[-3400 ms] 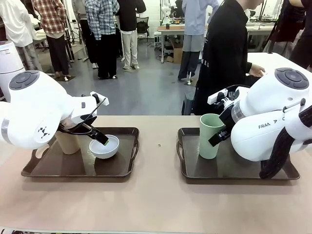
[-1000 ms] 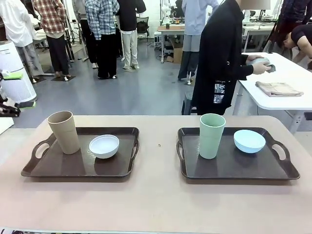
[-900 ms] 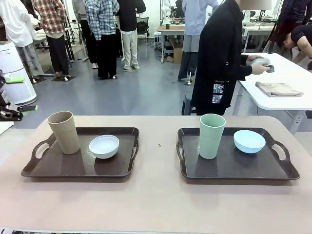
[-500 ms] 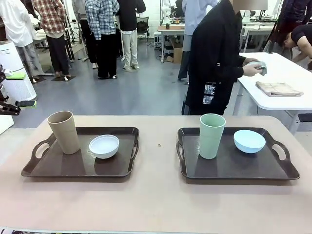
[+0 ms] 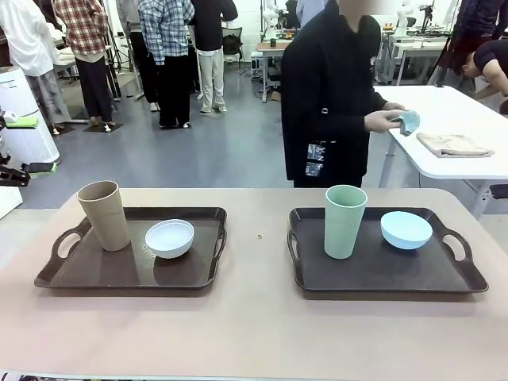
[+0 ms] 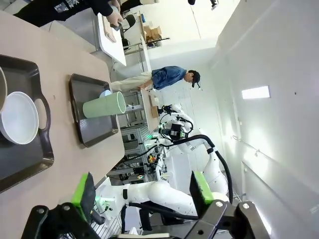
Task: Set up a tray with a mat and arrange the tableware.
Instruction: Pick up the Picnic Bowl and Reusable plastic cup from the Handle tray in front of the human's position and hold them in the air.
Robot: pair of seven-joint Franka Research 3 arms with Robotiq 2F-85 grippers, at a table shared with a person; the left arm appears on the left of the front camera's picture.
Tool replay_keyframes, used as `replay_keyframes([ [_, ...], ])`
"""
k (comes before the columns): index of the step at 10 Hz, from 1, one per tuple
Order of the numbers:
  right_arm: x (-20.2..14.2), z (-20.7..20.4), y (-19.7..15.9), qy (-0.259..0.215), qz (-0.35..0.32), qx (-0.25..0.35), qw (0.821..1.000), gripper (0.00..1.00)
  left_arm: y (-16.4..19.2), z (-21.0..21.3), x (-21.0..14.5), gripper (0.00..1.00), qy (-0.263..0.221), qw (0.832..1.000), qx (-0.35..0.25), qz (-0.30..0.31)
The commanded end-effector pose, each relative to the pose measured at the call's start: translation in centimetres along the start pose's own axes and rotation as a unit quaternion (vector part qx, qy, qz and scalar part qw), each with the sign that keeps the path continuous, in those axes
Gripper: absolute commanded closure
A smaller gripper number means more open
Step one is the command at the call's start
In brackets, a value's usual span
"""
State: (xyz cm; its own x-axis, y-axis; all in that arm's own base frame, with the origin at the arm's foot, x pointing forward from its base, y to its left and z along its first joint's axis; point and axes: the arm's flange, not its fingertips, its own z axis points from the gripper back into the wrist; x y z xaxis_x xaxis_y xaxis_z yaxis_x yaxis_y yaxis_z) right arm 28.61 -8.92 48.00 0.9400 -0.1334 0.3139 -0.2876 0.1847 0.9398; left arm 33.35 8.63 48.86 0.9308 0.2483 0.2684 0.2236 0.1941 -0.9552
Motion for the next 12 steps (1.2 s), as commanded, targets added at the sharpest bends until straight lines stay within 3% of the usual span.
replay_keyframes([
  [1,-0.19,0.0,-0.14,0.006,0.01,0.002,1.0,0.0,0.14,-0.19,-0.16,0.0,-0.006,1.0,-0.013,-0.012],
  [12,-0.19,0.0,-0.14,0.006,0.01,0.002,1.0,0.0,0.14,-0.19,-0.16,0.0,-0.006,1.0,-0.013,-0.012],
])
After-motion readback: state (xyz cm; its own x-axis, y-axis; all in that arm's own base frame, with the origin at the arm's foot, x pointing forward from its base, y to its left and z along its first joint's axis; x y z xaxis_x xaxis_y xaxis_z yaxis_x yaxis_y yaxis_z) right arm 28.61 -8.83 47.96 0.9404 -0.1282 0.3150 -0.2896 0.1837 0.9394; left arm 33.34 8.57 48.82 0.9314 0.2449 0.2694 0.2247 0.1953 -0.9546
